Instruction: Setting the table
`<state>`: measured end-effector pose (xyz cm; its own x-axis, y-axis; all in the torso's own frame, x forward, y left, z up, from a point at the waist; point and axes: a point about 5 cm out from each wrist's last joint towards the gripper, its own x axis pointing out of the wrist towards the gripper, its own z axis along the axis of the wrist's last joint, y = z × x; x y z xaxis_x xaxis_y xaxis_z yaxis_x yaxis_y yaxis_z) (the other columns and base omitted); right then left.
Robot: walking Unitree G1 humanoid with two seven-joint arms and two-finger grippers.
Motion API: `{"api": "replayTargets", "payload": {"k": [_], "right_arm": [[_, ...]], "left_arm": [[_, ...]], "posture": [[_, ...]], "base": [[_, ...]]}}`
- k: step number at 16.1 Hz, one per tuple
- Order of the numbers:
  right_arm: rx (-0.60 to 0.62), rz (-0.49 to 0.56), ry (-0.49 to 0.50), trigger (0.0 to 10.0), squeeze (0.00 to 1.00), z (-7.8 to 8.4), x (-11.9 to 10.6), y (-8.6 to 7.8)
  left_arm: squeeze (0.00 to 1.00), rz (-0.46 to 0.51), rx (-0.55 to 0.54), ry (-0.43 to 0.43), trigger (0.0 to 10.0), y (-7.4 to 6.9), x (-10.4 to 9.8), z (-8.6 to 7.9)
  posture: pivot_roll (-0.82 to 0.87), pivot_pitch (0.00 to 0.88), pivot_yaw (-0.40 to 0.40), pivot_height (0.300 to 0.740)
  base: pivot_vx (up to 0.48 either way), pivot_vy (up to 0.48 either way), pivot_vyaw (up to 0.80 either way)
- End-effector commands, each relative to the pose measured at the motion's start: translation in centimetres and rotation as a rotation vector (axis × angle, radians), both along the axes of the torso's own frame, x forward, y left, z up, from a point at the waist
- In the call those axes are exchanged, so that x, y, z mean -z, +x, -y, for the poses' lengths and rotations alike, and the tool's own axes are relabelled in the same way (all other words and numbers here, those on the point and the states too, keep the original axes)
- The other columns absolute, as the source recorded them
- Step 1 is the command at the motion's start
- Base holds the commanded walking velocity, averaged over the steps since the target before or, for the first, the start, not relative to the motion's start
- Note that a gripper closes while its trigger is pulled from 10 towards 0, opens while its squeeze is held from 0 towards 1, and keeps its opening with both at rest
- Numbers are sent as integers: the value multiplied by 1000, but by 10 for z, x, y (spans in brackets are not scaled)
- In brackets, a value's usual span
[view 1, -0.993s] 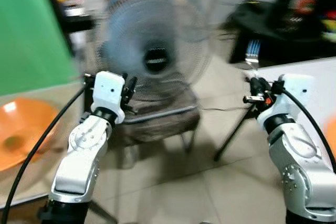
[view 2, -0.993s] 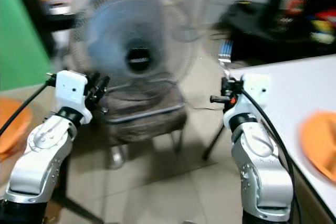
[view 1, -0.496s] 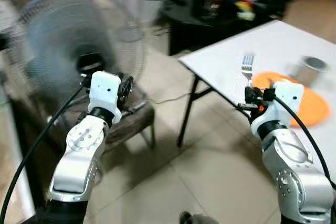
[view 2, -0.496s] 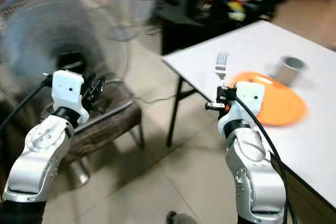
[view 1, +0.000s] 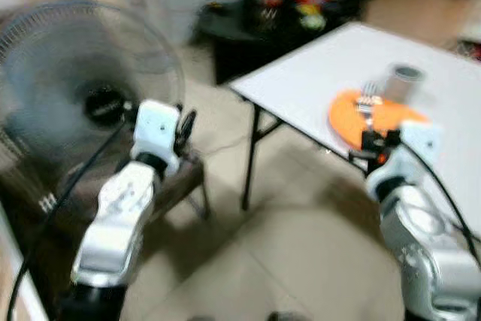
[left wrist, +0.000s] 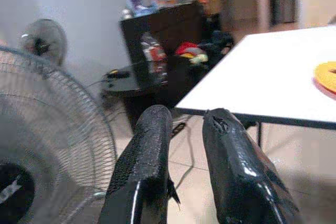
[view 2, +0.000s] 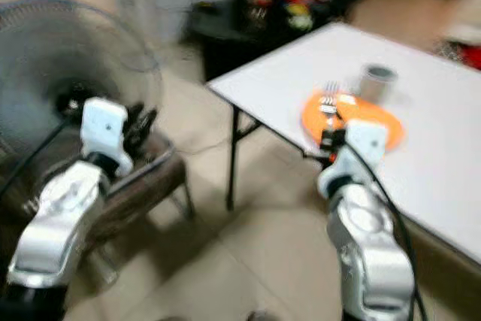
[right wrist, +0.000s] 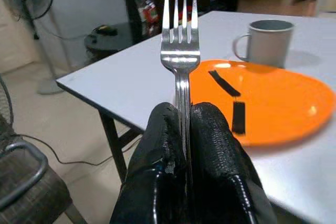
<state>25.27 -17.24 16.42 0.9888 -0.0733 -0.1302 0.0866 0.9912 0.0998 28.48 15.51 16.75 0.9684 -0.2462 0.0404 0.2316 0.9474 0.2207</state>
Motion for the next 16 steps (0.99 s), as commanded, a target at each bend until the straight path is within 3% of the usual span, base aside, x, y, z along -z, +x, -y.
{"api": "replayTargets", "payload": {"k": [1, 6, 8, 13, 16], "right_arm": [[-4, 8, -1, 10000, 0, -1, -4, 0], [31, -13, 13, 10000, 0, 0, -1, 1], [50, -25, 9, 10000, 0, 2, 0, 2], [-16, -49, -64, 10000, 0, -1, 2, 7], [-43, -28, -74, 10000, 0, -5, 0, 10]], "left_arm": [[0, 7, -3, 2, 10000, 1, -2, 0], [0, 1, -8, 3, 10000, 4, 0, -2], [0, 2, -16, -17, 10000, 5, -2, -3], [0, 16, -27, -53, 10000, 6, -4, -2], [0, 16, -25, -65, 10000, 6, -5, -3]], "posture": [[21, 0, 14, 740], [24, 0, 12, 740], [26, 0, 15, 740], [32, 0, 9, 740], [34, 0, 5, 740]], "base": [[0, 416, -781], [0, 409, -779], [0, 0, -637], [0, 0, 0], [326, 0, 0]]}}
